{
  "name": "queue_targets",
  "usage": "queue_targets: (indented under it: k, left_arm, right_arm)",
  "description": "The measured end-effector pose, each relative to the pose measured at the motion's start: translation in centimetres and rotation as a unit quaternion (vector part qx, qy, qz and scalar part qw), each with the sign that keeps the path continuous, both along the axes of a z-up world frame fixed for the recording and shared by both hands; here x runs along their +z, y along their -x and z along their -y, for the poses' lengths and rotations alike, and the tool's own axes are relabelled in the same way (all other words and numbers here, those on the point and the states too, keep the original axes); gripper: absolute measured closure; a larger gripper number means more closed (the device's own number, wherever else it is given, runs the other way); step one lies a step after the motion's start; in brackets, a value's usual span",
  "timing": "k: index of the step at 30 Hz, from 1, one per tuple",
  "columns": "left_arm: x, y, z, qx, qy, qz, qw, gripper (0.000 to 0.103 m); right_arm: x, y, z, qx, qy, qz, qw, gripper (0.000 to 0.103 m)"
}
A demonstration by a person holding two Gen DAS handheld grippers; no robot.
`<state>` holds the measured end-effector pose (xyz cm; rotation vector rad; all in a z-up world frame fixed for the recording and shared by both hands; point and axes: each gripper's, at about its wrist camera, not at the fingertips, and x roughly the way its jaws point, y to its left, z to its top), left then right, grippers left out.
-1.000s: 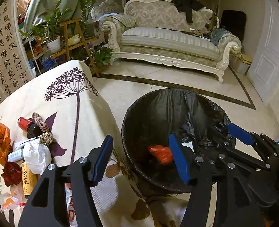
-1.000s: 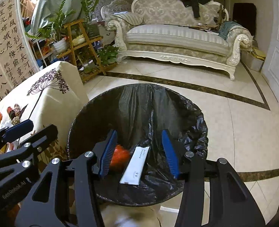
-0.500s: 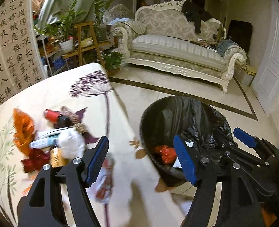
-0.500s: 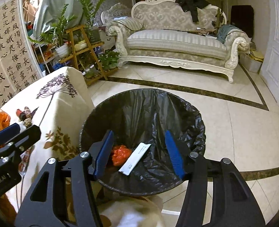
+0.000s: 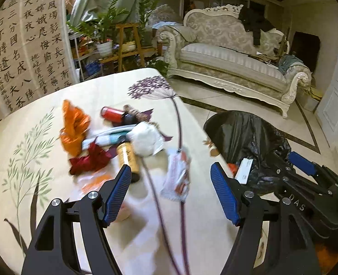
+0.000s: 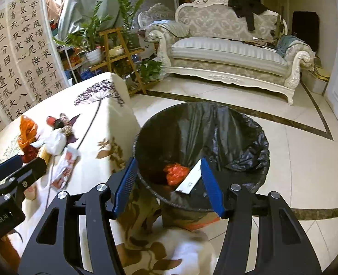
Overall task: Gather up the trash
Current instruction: 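Move both open tools back over the table trash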
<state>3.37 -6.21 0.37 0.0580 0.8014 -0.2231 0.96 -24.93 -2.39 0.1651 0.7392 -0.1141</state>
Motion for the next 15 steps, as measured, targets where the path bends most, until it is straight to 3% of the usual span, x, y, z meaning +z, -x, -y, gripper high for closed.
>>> queue_targets:
  k: [15]
  left_arm:
    - [-2.1, -0.5, -5.8, 0.062, -0.018, -0.006, 0.9979, 0.028]
  right_arm:
    - [0.4, -0.1, -5.0, 0.053, 0.000, 0.000, 0.999, 0.046]
